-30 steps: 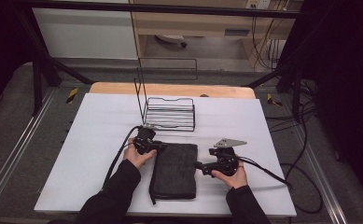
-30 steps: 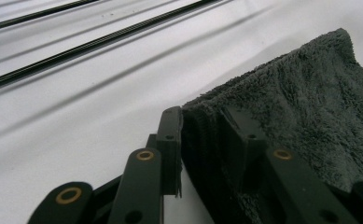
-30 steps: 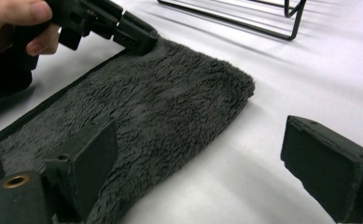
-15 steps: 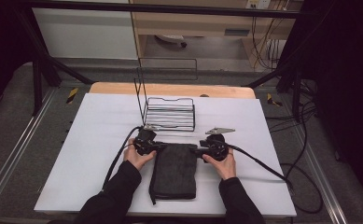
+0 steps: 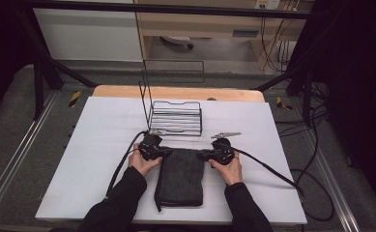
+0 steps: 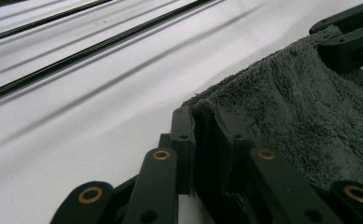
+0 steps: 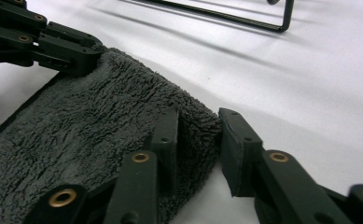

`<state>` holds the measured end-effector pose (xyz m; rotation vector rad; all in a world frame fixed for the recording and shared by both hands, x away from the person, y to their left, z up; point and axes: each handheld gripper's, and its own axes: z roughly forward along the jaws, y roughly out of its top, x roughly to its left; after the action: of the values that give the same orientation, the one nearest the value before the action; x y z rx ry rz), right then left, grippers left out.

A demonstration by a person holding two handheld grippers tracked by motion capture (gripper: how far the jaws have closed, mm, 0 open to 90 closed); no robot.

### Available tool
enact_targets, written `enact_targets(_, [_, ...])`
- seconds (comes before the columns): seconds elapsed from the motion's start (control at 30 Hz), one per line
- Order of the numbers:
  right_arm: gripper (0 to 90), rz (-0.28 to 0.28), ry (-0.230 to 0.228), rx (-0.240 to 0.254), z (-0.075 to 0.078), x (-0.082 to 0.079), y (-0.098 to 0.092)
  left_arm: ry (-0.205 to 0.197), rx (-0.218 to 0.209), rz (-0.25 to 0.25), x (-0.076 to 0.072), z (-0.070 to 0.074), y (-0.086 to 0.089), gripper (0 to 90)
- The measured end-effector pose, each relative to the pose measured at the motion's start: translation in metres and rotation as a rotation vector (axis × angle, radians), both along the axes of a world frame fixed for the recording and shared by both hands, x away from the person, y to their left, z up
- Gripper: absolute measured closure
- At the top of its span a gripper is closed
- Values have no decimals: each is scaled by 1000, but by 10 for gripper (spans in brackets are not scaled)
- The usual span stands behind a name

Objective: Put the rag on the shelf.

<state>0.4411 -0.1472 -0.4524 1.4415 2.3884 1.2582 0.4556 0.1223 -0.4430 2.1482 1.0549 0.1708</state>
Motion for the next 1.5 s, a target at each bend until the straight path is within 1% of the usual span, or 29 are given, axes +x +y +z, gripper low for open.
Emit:
enact_targets(0.13, [752,-1,15,8,0,0,0,26,-30,13,3,-1,2,780])
enact_targets(0.27, [783,-1,15,13,1,0,0,25,-23,18,1,0,1,806])
enact_targets(0.37, [794,0,7,13,2,-1,0,44,-46,18,3,1,4,826])
enact_targets(0.47, [799,0,-5,15,5,-2,-1,43,-72,26,2,2,7,835])
enact_targets(0.57, [801,1,-20,24,9,-5,-2,22,-94,34,-2,5,9,836])
enact_targets(0.7, [804,7,-45,29,16,-8,-2,-14,-111,29,-8,13,13,836])
enact_targets(0.87, [807,18,-81,27,25,-13,-1,-64,-115,25,-17,23,14,836])
enact_targets(1.0, [809,24,-109,31,31,-18,0,-90,-120,19,-23,29,14,836])
enact_targets(1.1, [809,26,-124,36,35,-21,0,-116,-110,13,-28,33,14,836])
enact_targets(1.2, [812,31,-142,44,38,-24,-1,-136,-114,12,-32,37,14,836])
enact_targets(1.33, [815,31,-147,57,43,-27,-2,-157,-122,11,-37,42,15,836])
enact_targets(1.47, [817,44,-185,34,49,-30,1,-177,-130,12,-43,48,16,837])
enact_targets(1.5, [817,43,-187,33,51,-31,3,-183,-128,13,-44,49,17,837])
